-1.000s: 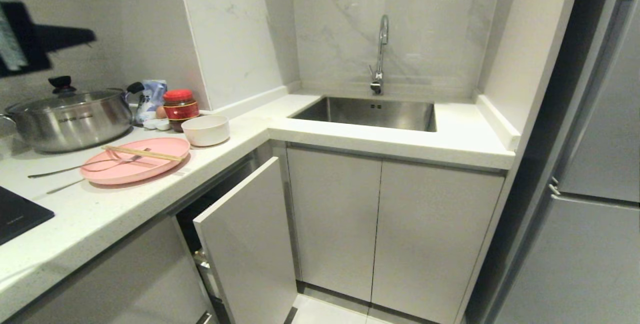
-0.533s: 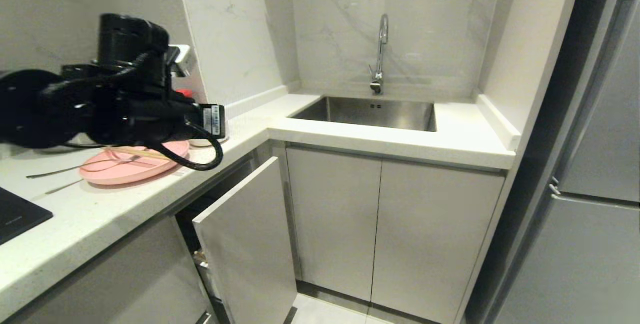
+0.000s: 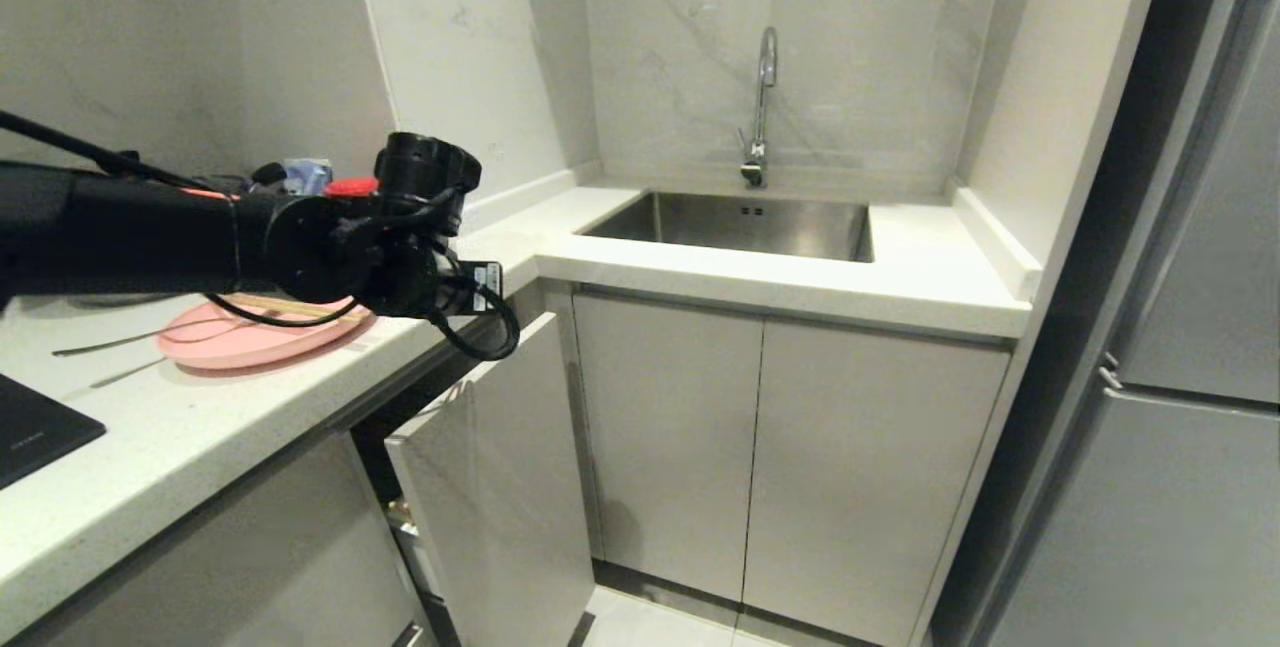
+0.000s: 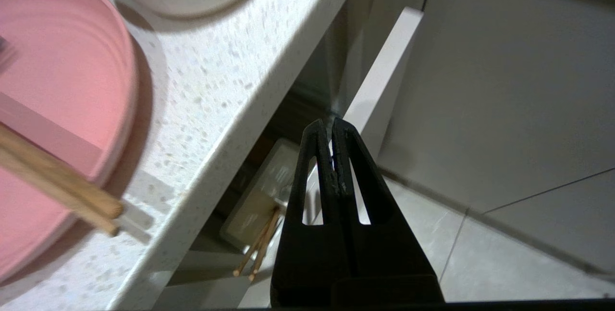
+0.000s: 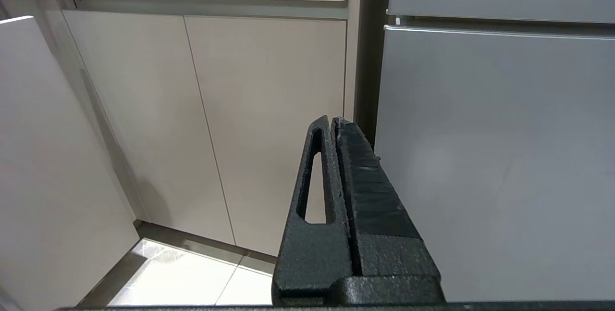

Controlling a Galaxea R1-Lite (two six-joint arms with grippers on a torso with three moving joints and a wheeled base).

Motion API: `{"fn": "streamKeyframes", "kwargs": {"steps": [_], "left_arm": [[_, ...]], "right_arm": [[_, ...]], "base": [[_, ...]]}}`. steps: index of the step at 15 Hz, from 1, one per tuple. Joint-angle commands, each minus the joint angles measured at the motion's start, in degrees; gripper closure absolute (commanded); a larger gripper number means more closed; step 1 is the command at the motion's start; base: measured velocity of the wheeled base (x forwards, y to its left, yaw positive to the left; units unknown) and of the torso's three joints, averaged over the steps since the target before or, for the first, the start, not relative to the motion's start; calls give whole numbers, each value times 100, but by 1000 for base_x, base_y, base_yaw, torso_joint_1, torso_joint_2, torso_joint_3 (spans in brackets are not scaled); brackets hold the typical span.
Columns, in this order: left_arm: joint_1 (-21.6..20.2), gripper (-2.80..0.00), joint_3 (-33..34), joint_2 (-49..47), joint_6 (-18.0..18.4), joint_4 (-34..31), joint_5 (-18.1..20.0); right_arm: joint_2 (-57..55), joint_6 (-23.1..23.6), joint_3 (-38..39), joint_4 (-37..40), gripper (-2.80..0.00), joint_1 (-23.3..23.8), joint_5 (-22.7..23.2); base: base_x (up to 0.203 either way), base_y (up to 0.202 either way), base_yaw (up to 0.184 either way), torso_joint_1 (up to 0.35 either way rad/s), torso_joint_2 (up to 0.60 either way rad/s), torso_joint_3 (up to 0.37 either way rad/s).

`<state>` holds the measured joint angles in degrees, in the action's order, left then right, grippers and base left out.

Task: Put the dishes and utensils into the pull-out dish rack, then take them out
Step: Open the cupboard

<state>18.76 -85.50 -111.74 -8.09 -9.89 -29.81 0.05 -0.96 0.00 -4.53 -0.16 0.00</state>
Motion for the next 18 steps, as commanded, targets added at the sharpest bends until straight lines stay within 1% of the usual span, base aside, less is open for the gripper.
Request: {"fn": "streamKeyframes", "kwargs": {"steps": [1,3,6,9,12,14,18], "left_arm": [[-21,0,-105,-426,-8,-21,-157],[-51,0,-178,-627,0,-22,-302],[-136,0,-275,-850,21,-40,-313],[-202,0,-376,-1083,27,-54,-307],[-256,0,-566,-1294,10,-416,-261],[-327,0,-636,-1411,10,-453,-190],[-407,0,-748,-1560,18,-562,-166]], "right_arm": [[-5,0,149,-4,0,-2,0],[-5,0,149,-4,0,-2,0],[-5,0,150,-4,0,-2,0],[-5,0,149,-4,0,-2,0],[-5,0,149,-4,0,-2,0],[-5,0,150,-4,0,-2,0],[-5,0,149,-4,0,-2,0]], "base": [[0,0,0,0,0,0],[0,0,0,0,0,0],[0,0,0,0,0,0],[0,0,0,0,0,0],[0,0,0,0,0,0],[0,0,0,0,0,0],[0,0,0,0,0,0]]}}
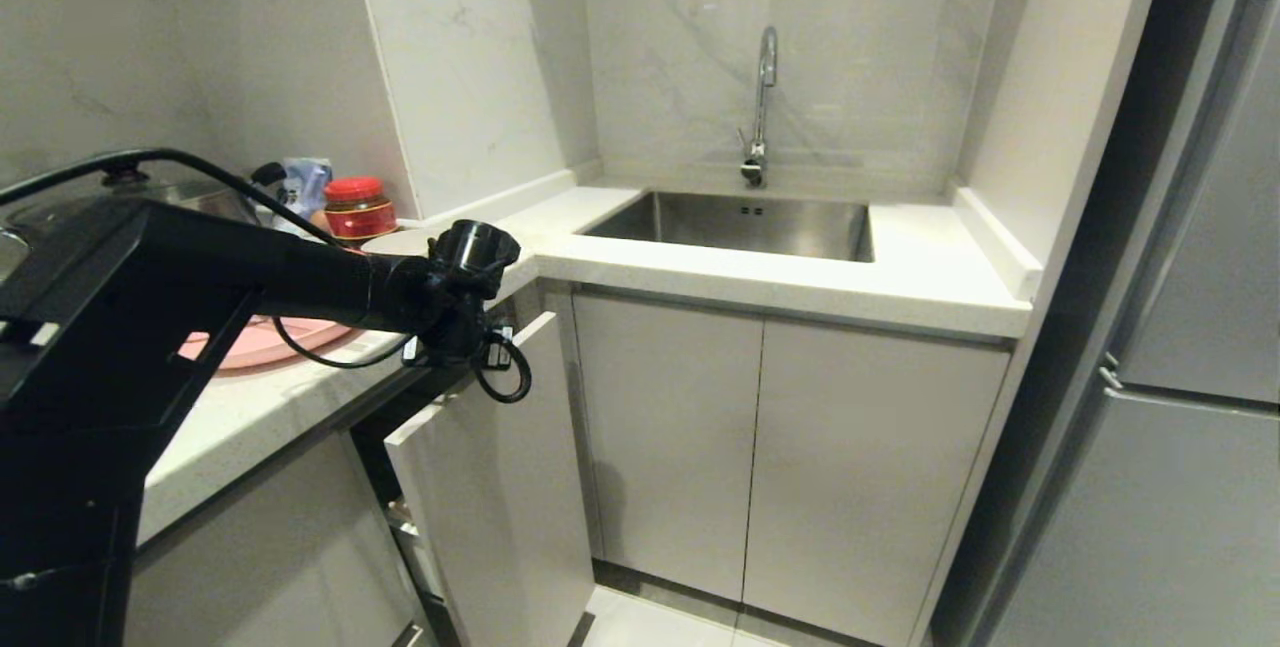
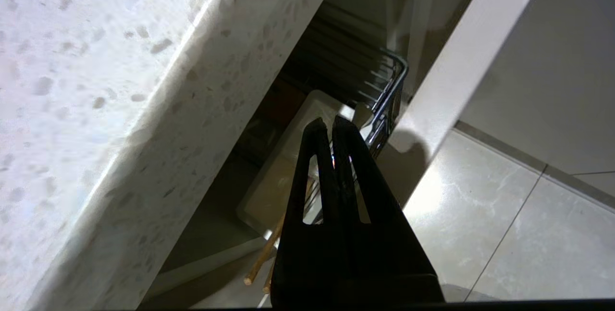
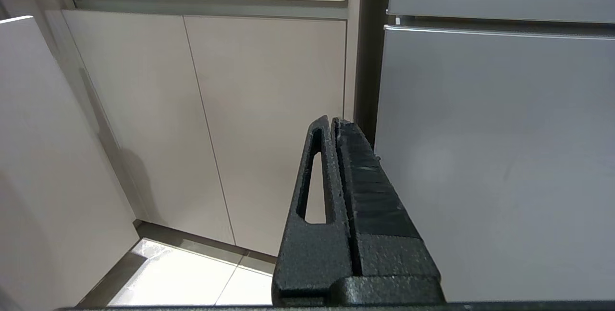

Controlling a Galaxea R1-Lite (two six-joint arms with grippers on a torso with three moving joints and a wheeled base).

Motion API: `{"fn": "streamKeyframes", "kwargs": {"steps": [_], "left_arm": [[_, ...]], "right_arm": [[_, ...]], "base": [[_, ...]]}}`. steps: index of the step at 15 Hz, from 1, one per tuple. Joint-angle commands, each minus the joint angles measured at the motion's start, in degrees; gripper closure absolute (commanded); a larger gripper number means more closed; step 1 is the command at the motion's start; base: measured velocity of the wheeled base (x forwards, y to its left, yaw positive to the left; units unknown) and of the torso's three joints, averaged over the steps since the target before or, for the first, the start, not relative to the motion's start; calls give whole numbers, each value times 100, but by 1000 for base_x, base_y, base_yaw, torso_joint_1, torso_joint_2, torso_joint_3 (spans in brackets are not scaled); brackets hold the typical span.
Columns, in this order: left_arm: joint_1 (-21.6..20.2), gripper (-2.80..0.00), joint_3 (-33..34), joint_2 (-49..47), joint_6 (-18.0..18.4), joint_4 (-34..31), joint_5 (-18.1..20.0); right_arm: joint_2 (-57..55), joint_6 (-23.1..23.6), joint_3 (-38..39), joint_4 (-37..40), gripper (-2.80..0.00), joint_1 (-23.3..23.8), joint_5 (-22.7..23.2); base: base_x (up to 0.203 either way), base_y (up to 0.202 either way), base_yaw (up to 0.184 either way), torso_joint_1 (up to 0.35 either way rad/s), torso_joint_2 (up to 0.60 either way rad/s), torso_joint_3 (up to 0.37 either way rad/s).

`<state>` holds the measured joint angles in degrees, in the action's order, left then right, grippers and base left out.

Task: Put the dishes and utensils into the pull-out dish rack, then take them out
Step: Open the cupboard

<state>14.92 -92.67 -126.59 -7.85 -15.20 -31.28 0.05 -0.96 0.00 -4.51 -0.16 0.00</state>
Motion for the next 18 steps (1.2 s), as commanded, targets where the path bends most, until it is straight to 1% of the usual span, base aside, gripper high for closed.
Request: {"fn": "streamKeyframes", "kwargs": {"steps": [1,2,3,4,5,6,9,12,13,14,16,18], "left_arm": [[-24,0,-41,-103,-6,-50,-13],[-16,0,-41,-111,-6,-84,10],[-12,0,-41,-120,-6,-169,117],[-7,0,-47,-114,-6,-308,289],[-7,0,-58,-112,-9,-391,372],[-7,0,-114,-105,-14,-581,562],[11,0,-120,-76,-24,-647,693],[94,0,-73,47,-29,-659,925],[145,0,-27,117,-32,-660,1059],[222,0,39,211,-39,-660,1277],[355,0,109,309,-171,-741,1664],[472,0,16,327,-327,-1147,1968]], "right_arm": [[-5,0,149,-6,0,-2,0],[-5,0,150,-6,0,-2,0],[-5,0,151,-6,0,-2,0],[-5,0,149,-6,0,-2,0],[-5,0,150,-6,0,-2,0],[-5,0,150,-6,0,-2,0],[-5,0,150,-6,0,-2,0],[-5,0,158,-6,0,-2,0],[-5,0,151,-6,0,-2,0],[-5,0,149,-6,0,-2,0],[-5,0,149,-6,0,-2,0],[-5,0,152,-6,0,-2,0]], "base": [[0,0,0,0,0,0],[0,0,0,0,0,0],[0,0,0,0,0,0],[0,0,0,0,0,0],[0,0,0,0,0,0],[0,0,0,0,0,0],[0,0,0,0,0,0],[0,0,0,0,0,0],[0,0,0,0,0,0],[0,0,0,0,0,0],[0,0,0,0,0,0],[0,0,0,0,0,0]]}}
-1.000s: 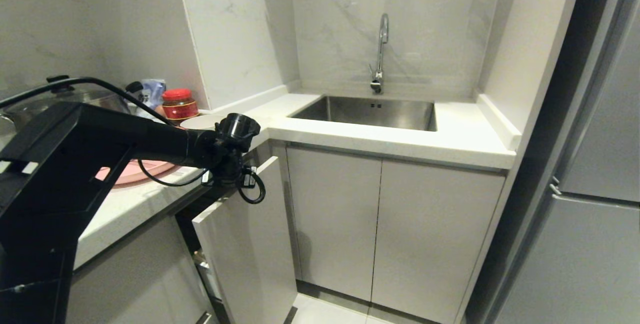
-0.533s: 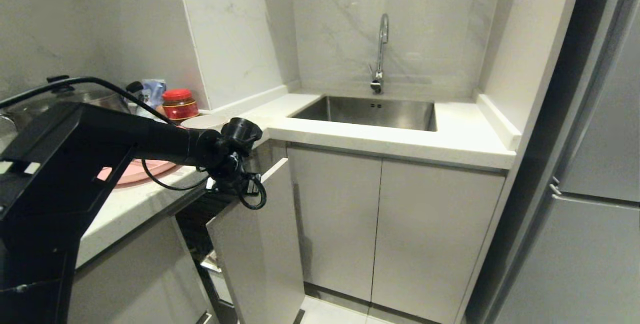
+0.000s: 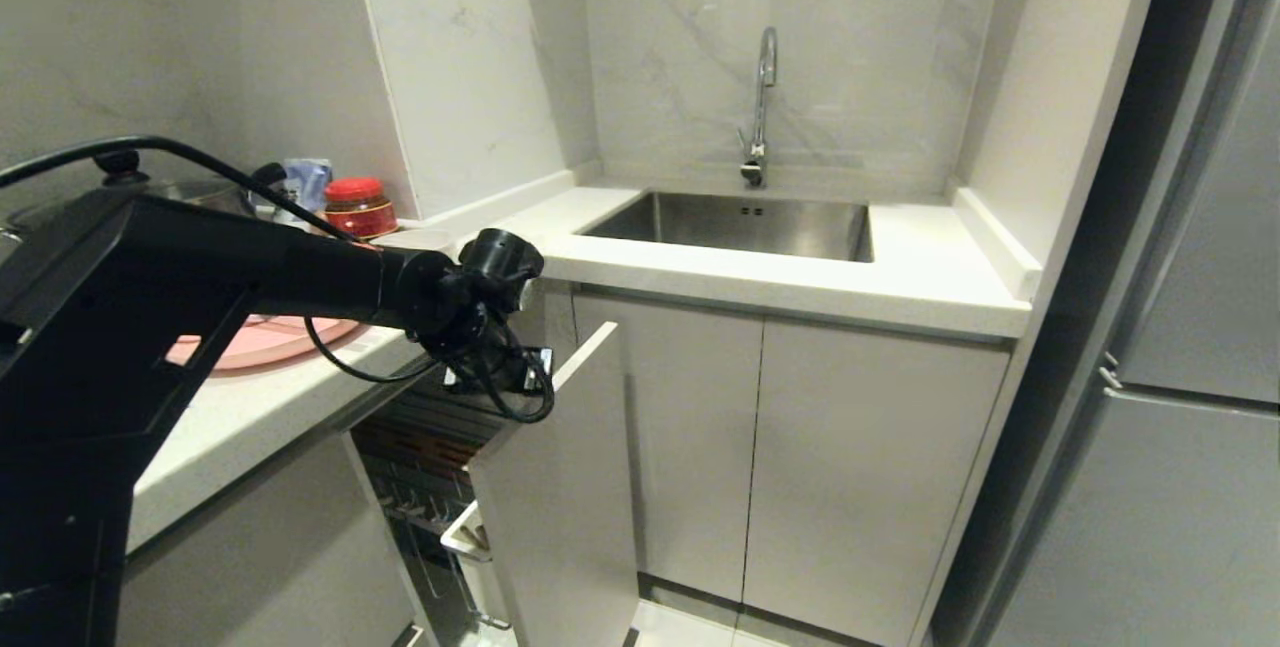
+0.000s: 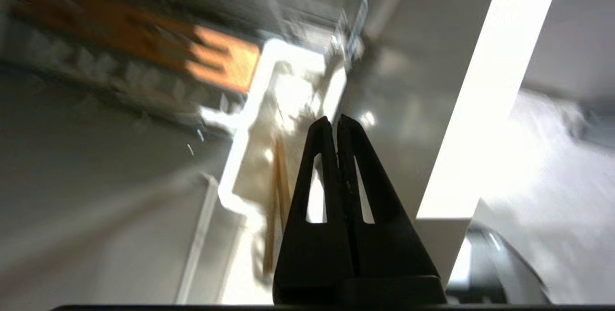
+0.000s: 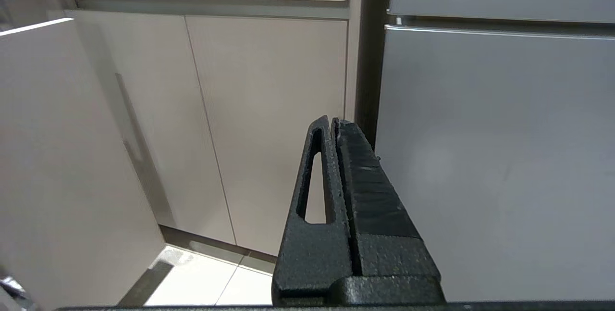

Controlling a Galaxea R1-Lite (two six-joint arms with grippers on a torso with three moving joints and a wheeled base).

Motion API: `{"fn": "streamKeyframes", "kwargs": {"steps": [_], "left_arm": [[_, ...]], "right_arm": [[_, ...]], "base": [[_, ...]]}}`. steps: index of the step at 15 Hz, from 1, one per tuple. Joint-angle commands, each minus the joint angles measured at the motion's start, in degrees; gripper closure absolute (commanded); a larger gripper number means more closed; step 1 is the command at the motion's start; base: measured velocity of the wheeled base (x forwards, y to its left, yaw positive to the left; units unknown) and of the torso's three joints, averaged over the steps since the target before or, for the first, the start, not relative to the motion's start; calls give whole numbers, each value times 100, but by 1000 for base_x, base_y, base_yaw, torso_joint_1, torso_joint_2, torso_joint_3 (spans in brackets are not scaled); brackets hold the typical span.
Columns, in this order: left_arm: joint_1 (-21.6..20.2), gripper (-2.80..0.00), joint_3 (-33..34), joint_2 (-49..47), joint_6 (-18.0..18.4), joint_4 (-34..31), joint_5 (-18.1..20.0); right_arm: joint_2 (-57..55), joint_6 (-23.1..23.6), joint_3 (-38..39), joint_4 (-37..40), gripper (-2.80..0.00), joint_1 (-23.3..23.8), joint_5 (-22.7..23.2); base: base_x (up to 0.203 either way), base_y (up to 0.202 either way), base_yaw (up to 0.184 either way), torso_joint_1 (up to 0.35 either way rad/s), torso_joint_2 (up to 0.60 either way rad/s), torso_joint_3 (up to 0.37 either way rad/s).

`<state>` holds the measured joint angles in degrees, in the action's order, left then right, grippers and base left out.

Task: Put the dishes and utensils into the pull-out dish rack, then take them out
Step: Open the cupboard

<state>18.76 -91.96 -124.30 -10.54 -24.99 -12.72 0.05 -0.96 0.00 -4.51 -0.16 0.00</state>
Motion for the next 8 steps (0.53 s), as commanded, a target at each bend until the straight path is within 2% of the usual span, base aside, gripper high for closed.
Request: {"fn": "streamKeyframes", "kwargs": {"steps": [1,2,8], "left_arm": [[151,0,-105,98,-169,-308,374],[207,0,-118,91,-222,-386,585],[397,0,-111,72,-317,-510,1075]], "right_arm": [[-5,0,149,-6,0,-2,0],[-5,0,149,-6,0,-2,0],[-5,0,149,-6,0,-2,0]], "base": [[0,0,0,0,0,0],[0,0,0,0,0,0],[0,0,0,0,0,0]]}}
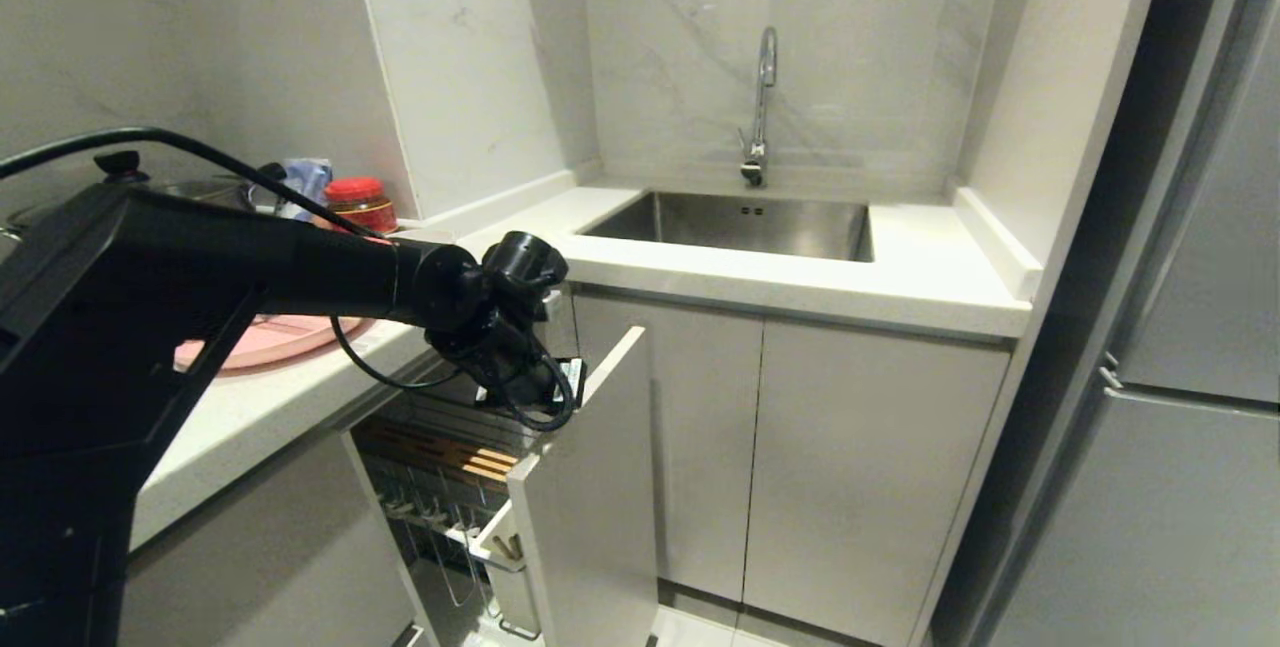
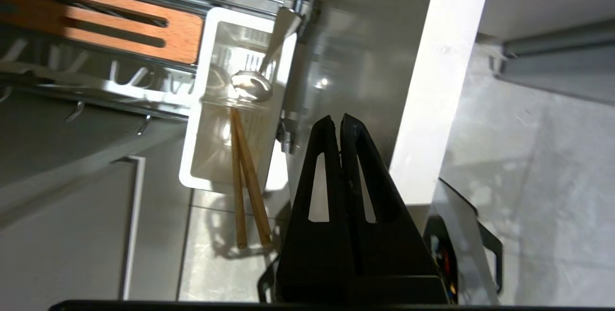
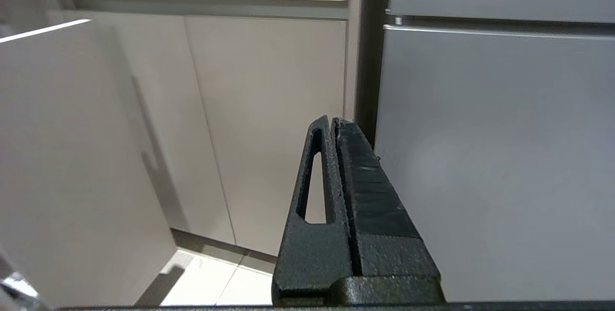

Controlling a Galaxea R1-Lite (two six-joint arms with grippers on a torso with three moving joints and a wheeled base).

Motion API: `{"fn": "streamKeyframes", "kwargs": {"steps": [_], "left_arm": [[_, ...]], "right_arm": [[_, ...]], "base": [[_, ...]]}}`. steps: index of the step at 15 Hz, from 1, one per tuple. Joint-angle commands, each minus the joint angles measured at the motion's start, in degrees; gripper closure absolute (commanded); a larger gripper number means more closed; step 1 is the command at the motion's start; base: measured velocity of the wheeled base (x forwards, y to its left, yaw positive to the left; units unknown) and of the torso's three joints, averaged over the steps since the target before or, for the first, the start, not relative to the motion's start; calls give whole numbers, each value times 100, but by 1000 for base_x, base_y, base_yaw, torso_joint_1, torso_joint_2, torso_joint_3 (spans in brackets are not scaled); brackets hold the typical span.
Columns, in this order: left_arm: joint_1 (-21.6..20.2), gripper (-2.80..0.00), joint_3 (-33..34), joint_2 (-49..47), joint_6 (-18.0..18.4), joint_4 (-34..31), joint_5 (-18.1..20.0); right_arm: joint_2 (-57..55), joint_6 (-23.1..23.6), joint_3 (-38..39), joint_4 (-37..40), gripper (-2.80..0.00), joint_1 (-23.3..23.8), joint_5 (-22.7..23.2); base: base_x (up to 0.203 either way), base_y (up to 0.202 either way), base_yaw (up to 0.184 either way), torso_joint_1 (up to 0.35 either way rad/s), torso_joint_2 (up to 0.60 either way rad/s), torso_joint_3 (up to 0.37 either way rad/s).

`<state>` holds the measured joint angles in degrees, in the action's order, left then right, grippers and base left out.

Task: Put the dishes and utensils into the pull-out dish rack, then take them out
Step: Open the cupboard

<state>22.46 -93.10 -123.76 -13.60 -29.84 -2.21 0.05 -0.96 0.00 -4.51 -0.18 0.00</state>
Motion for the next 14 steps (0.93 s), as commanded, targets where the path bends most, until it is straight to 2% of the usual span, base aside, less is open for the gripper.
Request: {"fn": "streamKeyframes", "kwargs": {"steps": [1,4,9,14], "left_arm": [[52,0,2,18,-14,-68,69],[201,0,3,40,-233,-94,529],[385,0,67,39,-422,-101,1071],[563,0,116,80,-709,-101,1868]], "right_arm": [[-5,0,155,-6,0,1,0],[-5,0,150,-6,0,1,0],[-5,0,149,-6,0,1,0],[-5,0,150,-6,0,1,0]], "base": [[0,0,0,0,0,0],[0,0,0,0,0,0],[0,0,0,0,0,0],[0,0,0,0,0,0]]}}
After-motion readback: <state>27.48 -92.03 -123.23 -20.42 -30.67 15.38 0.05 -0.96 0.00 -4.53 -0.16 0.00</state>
